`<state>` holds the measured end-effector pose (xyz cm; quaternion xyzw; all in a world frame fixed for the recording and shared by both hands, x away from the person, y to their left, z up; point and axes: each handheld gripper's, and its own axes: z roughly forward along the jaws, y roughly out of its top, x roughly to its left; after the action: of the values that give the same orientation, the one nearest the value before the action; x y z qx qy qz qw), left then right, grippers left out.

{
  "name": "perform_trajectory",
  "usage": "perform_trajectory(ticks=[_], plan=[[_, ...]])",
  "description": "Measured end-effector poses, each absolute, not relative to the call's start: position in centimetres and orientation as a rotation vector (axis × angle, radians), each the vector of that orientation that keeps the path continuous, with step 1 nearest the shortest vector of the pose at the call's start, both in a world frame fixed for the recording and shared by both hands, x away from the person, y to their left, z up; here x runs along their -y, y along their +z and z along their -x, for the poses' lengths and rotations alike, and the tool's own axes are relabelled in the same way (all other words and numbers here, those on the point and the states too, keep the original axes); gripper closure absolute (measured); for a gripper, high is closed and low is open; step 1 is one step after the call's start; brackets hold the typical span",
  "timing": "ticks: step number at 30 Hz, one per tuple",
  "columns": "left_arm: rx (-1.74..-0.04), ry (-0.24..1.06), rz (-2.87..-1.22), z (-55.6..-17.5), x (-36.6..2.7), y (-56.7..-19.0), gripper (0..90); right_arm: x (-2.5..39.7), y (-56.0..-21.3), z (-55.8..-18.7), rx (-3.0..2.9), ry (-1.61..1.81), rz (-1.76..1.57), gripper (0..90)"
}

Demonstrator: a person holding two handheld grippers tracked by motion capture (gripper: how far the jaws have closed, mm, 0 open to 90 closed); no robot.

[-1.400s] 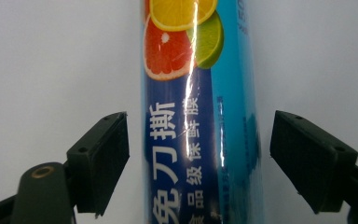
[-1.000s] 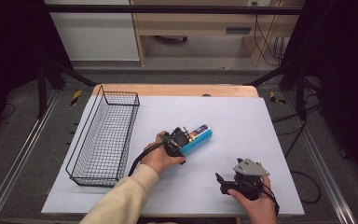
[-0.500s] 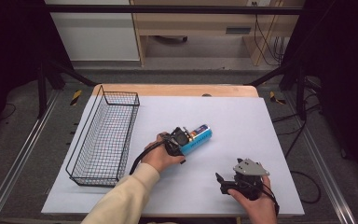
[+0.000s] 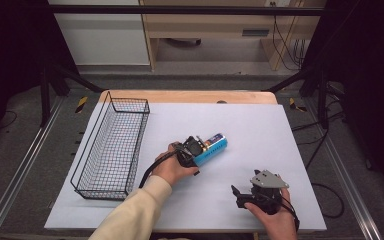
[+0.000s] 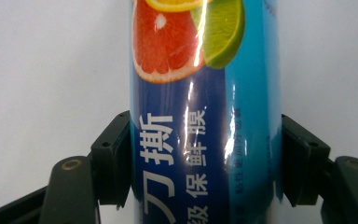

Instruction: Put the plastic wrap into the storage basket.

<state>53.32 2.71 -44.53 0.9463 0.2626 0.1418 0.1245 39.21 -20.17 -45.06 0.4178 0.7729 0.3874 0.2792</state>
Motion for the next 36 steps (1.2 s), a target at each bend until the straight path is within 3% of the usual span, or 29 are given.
perform_trajectory(ticks=[19, 36], plan=[[-0.805, 0.431, -2.755, -53.3, -2.7, -44.3, 31.9, 20.2, -45.1, -39.2, -2.074, 1.041, -1.121, 9.3], [-0.844, 0.501, -2.666, -53.4, -4.5, -39.7, 32.0, 20.2, -45.2, -39.4, -2.080, 1.031, -1.101, 9.4]])
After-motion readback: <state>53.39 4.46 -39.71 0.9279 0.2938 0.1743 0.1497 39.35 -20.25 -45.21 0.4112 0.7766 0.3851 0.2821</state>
